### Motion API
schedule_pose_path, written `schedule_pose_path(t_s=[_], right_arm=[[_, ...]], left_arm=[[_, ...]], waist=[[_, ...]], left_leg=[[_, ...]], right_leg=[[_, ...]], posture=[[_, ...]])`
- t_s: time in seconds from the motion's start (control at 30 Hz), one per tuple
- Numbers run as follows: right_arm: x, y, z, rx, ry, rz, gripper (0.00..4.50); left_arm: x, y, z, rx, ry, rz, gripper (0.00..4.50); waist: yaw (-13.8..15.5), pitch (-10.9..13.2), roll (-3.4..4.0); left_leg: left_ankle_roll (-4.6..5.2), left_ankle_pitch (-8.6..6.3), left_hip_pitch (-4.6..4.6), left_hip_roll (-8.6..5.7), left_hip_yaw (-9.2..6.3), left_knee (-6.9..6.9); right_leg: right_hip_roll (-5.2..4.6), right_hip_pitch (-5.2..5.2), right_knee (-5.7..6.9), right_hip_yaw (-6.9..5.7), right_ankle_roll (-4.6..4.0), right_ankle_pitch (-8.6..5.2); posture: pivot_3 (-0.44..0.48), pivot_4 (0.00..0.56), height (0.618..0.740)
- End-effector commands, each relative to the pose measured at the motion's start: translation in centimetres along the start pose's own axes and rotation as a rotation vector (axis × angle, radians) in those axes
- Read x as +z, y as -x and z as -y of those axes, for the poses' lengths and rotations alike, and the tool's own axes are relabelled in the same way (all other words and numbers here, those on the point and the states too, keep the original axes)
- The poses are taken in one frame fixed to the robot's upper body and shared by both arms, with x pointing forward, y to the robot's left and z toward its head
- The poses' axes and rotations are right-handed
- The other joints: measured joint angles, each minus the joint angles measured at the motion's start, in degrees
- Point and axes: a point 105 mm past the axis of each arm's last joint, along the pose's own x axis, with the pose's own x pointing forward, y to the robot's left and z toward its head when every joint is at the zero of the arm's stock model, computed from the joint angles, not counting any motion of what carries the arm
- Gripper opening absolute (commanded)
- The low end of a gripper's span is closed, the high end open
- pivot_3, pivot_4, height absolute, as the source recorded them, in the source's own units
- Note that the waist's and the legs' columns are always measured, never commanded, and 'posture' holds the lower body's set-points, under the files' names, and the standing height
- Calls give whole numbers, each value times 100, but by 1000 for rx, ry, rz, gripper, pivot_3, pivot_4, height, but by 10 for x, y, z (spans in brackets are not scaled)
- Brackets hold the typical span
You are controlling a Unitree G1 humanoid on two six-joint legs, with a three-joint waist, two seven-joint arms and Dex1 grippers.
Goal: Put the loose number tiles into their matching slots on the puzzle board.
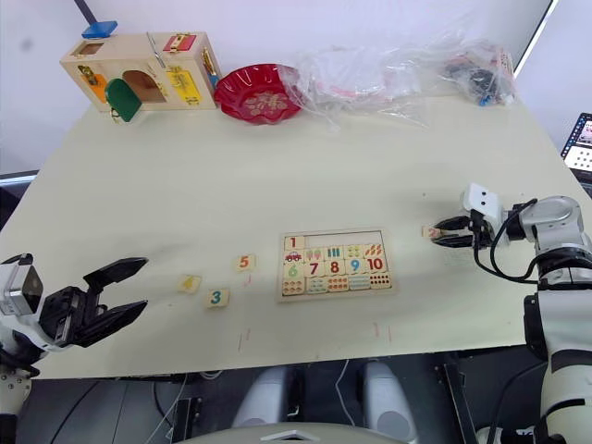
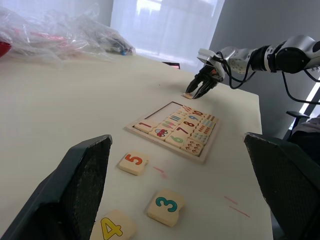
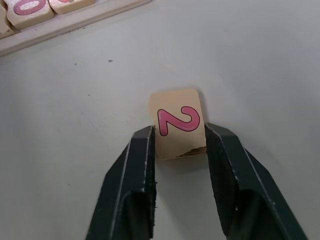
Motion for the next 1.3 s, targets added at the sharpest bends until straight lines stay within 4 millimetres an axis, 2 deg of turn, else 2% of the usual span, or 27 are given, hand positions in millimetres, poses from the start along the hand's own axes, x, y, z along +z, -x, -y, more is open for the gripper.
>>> schedule_pose_path(t_s=[0.03, 0.27, 0.37, 0.43, 0.53, 0.67, 0.77, 0.87, 0.93, 1.1, 1.2, 1.3], right_arm=[[-3, 1, -4, 16, 6, 2, 865], [8, 4, -4, 24, 54, 32, 865], [33, 5, -8, 3, 204, 92, 865], [42, 4, -12, -40, 233, 63, 865], [57, 0, -30, -42, 213, 43, 865], [88, -6, -63, 67, 112, 85, 865], [102, -11, -69, 29, 79, 25, 865], [120, -19, -83, 103, 77, -34, 865], [124, -23, -92, 147, 91, -79, 865], [147, -43, -93, 171, 180, -133, 865], [157, -56, -78, 65, 323, -142, 865], [166, -65, -75, 56, 319, -136, 865]], left_arm=[[2, 3, 2, -22, -21, 2, 4500], [1, 4, 1, -16, -21, 0, 4500], [1, 6, 0, -11, -21, -3, 4500], [0, 6, -1, -10, -19, -5, 4500], [0, 7, -1, -11, -18, -6, 4500], [-1, 6, -1, -14, -14, -2, 4500], [-1, 6, 0, -16, -11, -1, 4500], [-3, 6, 0, -17, -9, -6, 4500], [-4, 5, 0, -18, -9, -8, 4500], [-5, 5, 1, -18, -13, -4, 4500], [-6, 5, 3, -18, -14, 0, 4500], [-5, 6, 5, -17, -15, 1, 4500]], waist=[[0, 0, 0], [2, 0, 1], [7, 0, 1], [11, 1, 3], [23, 2, 4], [36, 2, 4], [35, 1, 1], [32, 1, 2], [32, 1, 2], [18, 1, 1], [12, 0, 0], [13, -1, -2]], left_leg=[[0, 0, 0, 0, 0, 0], [0, 0, 0, 1, -1, 0], [0, 0, -1, 3, -2, -1], [0, 0, -3, 5, -8, 0], [0, 0, 0, 3, -11, 2], [0, 0, 0, 1, -12, 4], [0, 0, 8, 2, -22, 3], [0, 0, 8, 2, -22, 3], [0, 0, 6, 2, -24, 1], [1, -1, -10, 2, -25, 5], [0, 0, -19, 2, -26, 5], [0, 0, -36, 1, -22, 6]], right_leg=[[0, 0, 0, 0, 0, 0], [0, 0, 1, -1, 0, 0], [-1, -2, 3, 0, 0, 0], [-3, -5, 12, -2, 1, 0], [-5, -10, 32, 0, 0, -1], [-4, -14, 38, -1, -1, -3], [-4, -12, 41, 4, -2, -3], [-6, -15, 41, 6, -4, -5], [-5, -19, 40, 6, -6, -6], [-8, -31, 36, 1, -5, -6], [-4, -38, 38, -4, -6, -6], [-7, -51, 35, -9, -5, -6]], posture=[[0, 150, 740], [0, 150, 740], [0, 150, 740], [0, 150, 740], [0, 150, 740], [0, 150, 740], [0, 150, 740], [0, 150, 740], [0, 150, 740], [0, 150, 740], [0, 150, 740], [0, 150, 740]])
